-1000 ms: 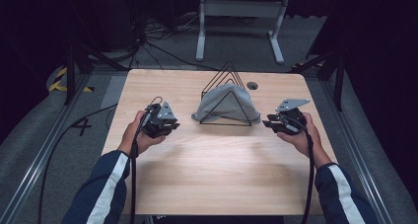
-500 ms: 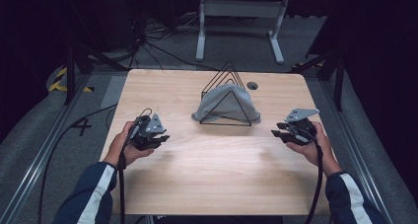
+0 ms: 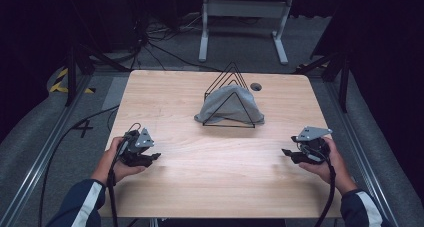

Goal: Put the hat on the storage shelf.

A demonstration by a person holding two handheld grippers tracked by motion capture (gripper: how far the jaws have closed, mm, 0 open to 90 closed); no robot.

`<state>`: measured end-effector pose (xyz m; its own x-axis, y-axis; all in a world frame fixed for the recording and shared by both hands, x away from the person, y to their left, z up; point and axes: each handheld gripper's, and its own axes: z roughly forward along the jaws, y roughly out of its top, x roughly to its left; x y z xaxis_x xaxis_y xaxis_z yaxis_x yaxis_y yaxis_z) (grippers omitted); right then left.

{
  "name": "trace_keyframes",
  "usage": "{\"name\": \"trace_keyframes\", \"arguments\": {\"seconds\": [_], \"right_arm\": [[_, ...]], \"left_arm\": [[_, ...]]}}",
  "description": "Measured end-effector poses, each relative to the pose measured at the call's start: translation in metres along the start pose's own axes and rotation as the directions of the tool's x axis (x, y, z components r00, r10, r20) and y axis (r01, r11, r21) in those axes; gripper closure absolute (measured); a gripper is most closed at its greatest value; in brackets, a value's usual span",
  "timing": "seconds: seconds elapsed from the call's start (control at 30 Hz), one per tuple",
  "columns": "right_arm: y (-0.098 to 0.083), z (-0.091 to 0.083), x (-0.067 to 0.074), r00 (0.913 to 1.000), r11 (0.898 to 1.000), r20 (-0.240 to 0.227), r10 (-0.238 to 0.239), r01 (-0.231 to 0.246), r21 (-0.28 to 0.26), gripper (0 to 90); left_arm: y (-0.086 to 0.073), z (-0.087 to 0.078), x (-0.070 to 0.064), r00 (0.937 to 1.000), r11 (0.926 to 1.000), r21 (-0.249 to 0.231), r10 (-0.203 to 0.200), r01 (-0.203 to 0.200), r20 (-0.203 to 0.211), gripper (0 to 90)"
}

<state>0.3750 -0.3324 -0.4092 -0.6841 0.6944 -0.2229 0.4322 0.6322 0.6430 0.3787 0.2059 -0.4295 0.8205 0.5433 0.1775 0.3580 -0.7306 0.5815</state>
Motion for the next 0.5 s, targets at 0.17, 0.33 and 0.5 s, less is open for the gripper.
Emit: {"name": "trace_keyframes", "arguments": {"seconds": [0.17, 0.33, 0.5], "right_arm": [[-0.020, -0.002, 0.005, 0.9997, 1.000, -0.015, 0.020, -0.020, -0.002, 34.1], [-0.045, -0.008, 0.007, 0.9972, 0.997, -0.022, 0.072, -0.073, -0.016, 32.4], [-0.072, -0.010, 0.008, 0.9892, 0.990, -0.036, 0.142, -0.143, -0.019, 30.3]], "left_arm": [[-0.017, 0.001, -0.006, 0.9998, 0.9999, 0.004, -0.013, 0.013, 0.017, 37.4], [-0.038, 0.001, -0.011, 0.9983, 0.9988, -0.024, -0.041, 0.042, 0.041, 32.6], [-0.058, 0.003, -0.014, 0.9921, 0.9943, -0.052, -0.087, 0.092, 0.090, 28.8]]}}
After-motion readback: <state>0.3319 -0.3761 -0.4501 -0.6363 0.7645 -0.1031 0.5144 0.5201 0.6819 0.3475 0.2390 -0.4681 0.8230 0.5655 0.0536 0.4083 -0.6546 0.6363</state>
